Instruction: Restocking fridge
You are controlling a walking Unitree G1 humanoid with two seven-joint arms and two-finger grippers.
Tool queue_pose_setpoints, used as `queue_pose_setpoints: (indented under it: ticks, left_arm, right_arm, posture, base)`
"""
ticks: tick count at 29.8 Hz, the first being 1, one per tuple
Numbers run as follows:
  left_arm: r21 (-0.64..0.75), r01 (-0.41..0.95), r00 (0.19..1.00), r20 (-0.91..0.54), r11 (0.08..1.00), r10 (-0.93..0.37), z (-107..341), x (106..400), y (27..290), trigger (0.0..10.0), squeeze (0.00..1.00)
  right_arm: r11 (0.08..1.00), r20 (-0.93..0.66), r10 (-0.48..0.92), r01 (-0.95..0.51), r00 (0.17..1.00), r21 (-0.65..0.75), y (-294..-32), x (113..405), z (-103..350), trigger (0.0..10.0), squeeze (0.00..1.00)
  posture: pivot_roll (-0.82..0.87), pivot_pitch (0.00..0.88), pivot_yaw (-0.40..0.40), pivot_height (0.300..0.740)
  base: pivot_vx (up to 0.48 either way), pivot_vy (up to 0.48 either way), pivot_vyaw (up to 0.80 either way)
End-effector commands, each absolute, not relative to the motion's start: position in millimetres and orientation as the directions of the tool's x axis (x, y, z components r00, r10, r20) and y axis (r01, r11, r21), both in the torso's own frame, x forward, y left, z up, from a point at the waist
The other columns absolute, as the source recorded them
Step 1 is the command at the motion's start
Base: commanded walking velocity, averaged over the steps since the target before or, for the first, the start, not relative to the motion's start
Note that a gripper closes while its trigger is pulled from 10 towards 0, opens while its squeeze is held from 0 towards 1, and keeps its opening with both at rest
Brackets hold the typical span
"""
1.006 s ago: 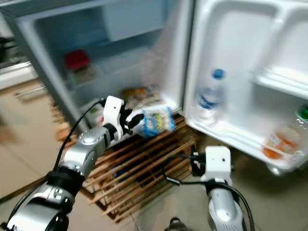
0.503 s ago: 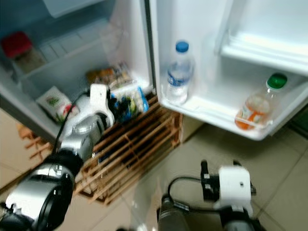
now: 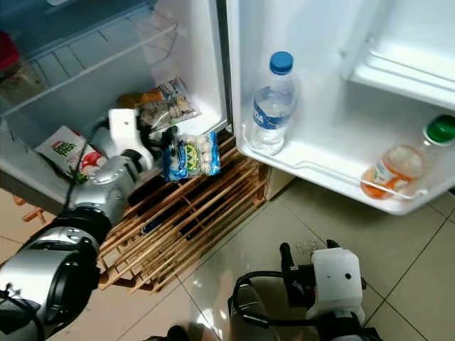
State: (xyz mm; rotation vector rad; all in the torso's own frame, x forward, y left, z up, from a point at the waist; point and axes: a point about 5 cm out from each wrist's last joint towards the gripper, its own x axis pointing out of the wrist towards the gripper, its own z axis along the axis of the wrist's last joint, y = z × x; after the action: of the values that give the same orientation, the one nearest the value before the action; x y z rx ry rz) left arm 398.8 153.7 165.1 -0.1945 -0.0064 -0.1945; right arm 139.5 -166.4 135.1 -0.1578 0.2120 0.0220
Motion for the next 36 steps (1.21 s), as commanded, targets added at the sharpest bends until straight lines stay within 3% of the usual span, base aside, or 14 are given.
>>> queue_pose_setpoints:
  ticks: [1,18,27,36]
  left_arm:
    - [-0.199,0.158,0.987,0.023,0.967,-0.157,164,399,161,10.0,0.00]
    - [-0.113,0.346,0.929,0.180,0.932,-0.323,178,386,154,10.0,0.00]
    - [-0.158,0.394,0.917,-0.008,0.906,-0.400,145,384,150,10.0,0.00]
    - [-0.240,0.420,0.904,0.028,0.875,-0.426,149,386,144,10.0,0.00]
  right_arm:
    - [0.989,-0.230,0.017,-0.051,0.973,-0.142,-166,135,135,10.0,0.00]
    - [0.988,-0.247,0.029,-0.065,0.969,-0.137,-167,136,131,10.0,0.00]
    - [0.990,-0.243,0.051,-0.081,0.969,-0.117,-162,137,131,10.0,0.00]
    - [0.991,-0.240,0.052,-0.079,0.969,-0.106,-159,136,131,10.0,0.00]
  posture:
    - [-0.55,0.342,0.097,0.736]
    - [-0.52,0.309,0.103,0.736]
    - [-0.51,0.315,0.103,0.736]
    - [-0.51,0.326,0.111,0.736]
  base:
    - [0.000,0.000,0.00]
    - [0.000,0.000,0.00]
    - [0.000,0.000,0.00]
    - [0.000,0.000,0.00]
